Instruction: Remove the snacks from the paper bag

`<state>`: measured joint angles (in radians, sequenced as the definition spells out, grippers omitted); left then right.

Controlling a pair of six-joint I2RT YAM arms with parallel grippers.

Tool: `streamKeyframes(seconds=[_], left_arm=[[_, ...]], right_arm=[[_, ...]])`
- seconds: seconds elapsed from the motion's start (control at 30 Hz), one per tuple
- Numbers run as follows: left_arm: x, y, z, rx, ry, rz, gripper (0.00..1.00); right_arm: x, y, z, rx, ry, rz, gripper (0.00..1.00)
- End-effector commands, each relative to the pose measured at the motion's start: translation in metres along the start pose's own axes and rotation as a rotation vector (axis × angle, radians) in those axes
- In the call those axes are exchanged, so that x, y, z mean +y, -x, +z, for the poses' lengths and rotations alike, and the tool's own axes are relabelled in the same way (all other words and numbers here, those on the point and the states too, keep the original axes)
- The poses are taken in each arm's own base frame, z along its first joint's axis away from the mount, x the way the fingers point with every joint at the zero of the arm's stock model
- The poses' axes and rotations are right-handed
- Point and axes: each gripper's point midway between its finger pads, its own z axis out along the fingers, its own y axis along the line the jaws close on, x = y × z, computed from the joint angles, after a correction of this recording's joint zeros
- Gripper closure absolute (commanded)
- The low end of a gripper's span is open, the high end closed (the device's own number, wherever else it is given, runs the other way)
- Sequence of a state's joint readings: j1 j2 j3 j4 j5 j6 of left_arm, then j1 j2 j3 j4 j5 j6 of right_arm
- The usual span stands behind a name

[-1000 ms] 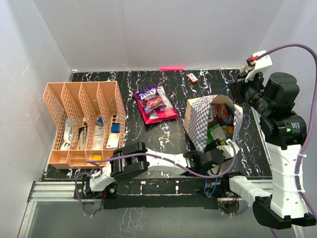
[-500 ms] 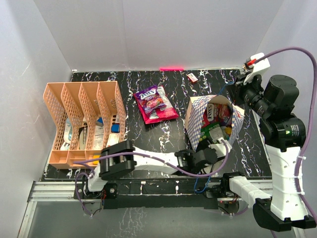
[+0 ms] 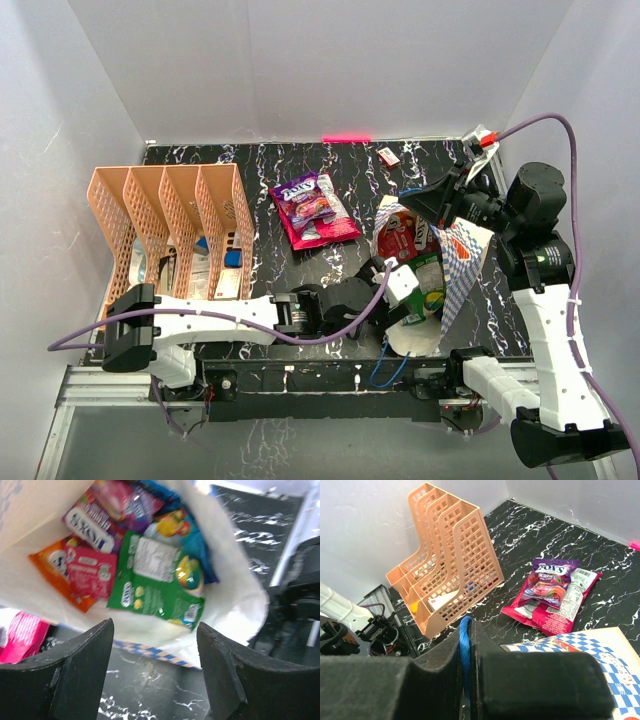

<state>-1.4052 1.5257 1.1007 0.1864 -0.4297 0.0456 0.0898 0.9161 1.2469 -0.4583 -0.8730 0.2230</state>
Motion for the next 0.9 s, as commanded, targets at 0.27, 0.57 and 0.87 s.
streamKeyframes(seconds=[0.27,0.57,0.87], left_arm=[[-0.054,0.031,0.017,-0.103,-0.115,0.005,0.50],[-0.065,-0.002,0.072,-0.089,-0.021,-0.013,0.67],[-0.076,-0.033,0.107,-0.070,-0.013,0.056,0.54]], right_arm=[[0.016,0.043,-0.018,-0.098,-0.077,-0.071,0.92],[0.013,0.046,-0.023,-0.102,-0.123,-0.087,0.92],[0.015,0.050,-0.028,-0.107,-0.145,-0.113,0.92]])
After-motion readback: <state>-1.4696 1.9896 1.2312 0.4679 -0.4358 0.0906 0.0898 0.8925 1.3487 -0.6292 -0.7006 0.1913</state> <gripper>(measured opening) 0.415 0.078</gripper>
